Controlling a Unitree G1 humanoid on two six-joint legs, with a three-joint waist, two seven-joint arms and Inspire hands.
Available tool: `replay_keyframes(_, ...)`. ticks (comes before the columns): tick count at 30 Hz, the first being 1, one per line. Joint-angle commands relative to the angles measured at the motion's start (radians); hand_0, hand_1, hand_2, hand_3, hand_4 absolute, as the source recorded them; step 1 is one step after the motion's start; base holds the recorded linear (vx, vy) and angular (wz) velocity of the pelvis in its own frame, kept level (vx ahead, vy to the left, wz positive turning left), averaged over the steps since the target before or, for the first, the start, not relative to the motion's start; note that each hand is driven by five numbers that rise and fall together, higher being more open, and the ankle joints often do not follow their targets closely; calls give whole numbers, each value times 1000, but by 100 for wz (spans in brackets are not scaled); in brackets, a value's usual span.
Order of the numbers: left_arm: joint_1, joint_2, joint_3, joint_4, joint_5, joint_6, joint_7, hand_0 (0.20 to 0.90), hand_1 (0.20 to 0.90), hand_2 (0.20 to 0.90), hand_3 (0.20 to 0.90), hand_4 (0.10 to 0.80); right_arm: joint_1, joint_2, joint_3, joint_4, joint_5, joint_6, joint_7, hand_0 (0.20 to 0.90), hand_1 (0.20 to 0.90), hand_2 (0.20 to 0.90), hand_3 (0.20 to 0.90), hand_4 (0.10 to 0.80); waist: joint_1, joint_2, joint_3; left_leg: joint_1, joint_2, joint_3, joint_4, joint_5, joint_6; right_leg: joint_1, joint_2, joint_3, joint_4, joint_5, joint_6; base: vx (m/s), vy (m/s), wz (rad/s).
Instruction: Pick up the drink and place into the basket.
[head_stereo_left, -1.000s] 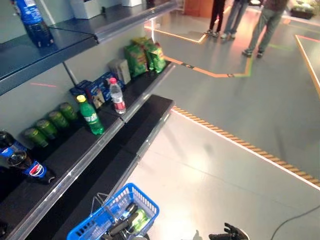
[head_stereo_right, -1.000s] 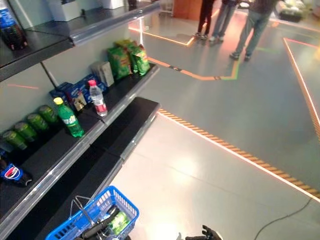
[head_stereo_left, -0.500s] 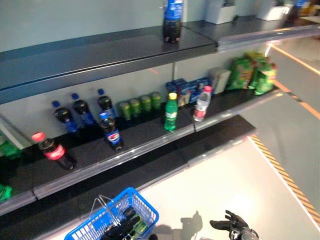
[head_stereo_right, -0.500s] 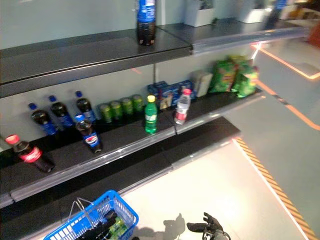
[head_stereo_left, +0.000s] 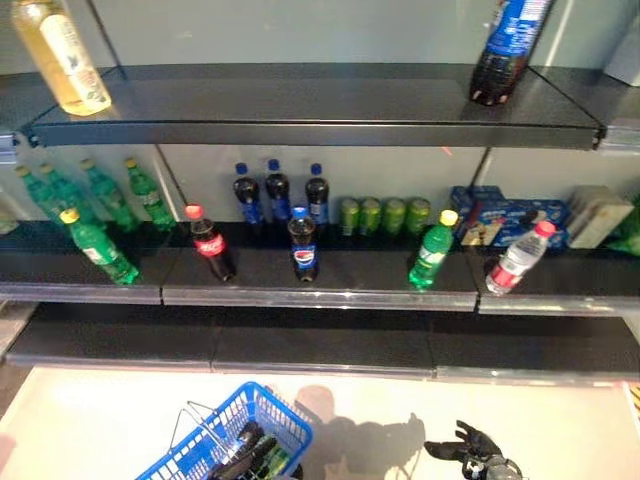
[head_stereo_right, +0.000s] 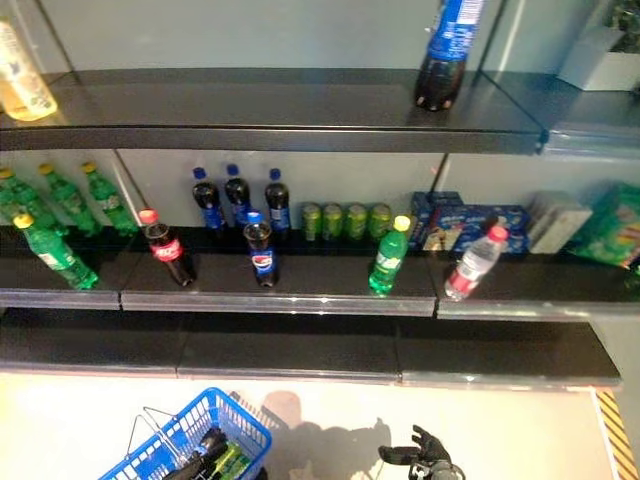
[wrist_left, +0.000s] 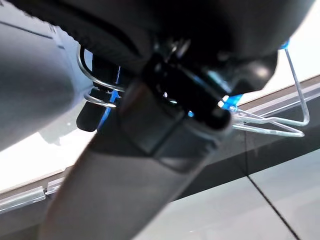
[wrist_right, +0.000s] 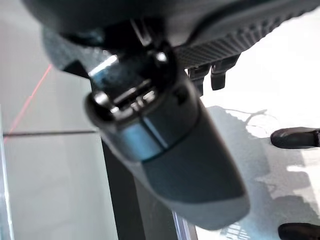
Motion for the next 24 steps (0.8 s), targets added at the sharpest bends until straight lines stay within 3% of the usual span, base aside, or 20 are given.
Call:
replay_keyframes(1, -108, -33, -8, -110, 28, -37, -146, 300, 300, 300, 200, 100, -23, -27, -39, 29, 19, -31, -36, 900, 900, 900, 900, 800, 0, -27, -18, 17, -37, 60, 115, -42, -19, -49, -58, -15, 38, 52, 21, -42, 84, 82)
replay_keyframes(10, -104, -4, 28, -68, 8, -22, -153, 300, 300, 300, 200, 100, -5, -30, -63, 67, 12, -41, 4, 900, 900, 900, 900, 800, -20, 4, -41, 91, -54, 75, -17, -42, -2, -42, -73, -40, 36, 60, 56, 22, 148, 24)
replay_keyframes(14, -91, 7, 75, -59, -56, 42, -186, 300, 300, 300, 200, 100, -3, -23, -65, 64, -10, -27, 29, 900, 900, 900, 900, 800, -14, -1, -44, 105, -67, 86, -17, -60, 12, -41, -89, -44, 43, 60, 67, 36, 105, 0)
replay_keyframes(24, -99, 6, 59, -86, -59, 56, -197, 300, 300, 300, 200, 100, -1, -10, -67, 54, -16, -11, 20, 900, 900, 900, 900, 800, -9, -23, -22, 111, -80, 111, -17, -80, 41, -69, -119, -39, 90, 73, 94, 30, 57, -3)
